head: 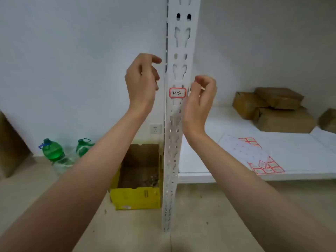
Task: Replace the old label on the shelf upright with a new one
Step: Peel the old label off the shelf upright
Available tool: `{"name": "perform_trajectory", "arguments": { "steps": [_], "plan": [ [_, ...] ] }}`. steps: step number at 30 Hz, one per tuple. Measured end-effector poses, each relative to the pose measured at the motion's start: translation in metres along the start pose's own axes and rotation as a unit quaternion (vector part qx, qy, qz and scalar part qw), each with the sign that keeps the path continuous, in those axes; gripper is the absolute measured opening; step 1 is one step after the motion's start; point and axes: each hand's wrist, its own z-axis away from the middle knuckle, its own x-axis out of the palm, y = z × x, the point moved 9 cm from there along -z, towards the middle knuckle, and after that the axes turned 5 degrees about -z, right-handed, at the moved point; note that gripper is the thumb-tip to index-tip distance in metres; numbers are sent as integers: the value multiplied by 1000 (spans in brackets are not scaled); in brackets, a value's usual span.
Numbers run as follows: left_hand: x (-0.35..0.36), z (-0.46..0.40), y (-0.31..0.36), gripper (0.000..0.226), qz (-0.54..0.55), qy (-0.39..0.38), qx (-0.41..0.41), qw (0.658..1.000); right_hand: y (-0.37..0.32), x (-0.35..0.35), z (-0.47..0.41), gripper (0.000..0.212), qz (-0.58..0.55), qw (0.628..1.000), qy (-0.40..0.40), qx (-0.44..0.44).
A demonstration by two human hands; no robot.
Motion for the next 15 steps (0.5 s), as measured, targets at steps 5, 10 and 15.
{"name": "perform_trajectory", "arguments": {
  "steps": [5,10,15],
  "plan": [
    [10,26,-11,39,6,-63,1,998,28,7,18,30,-68,992,-52,94],
    [17,51,-7,32,-35,-130,10,991,16,4,28,24,-47,984,-120,123],
    [23,60,-17,35,-49,-207,-64,975,15,5,27,29,37,959,-225,171]
  ]
}}
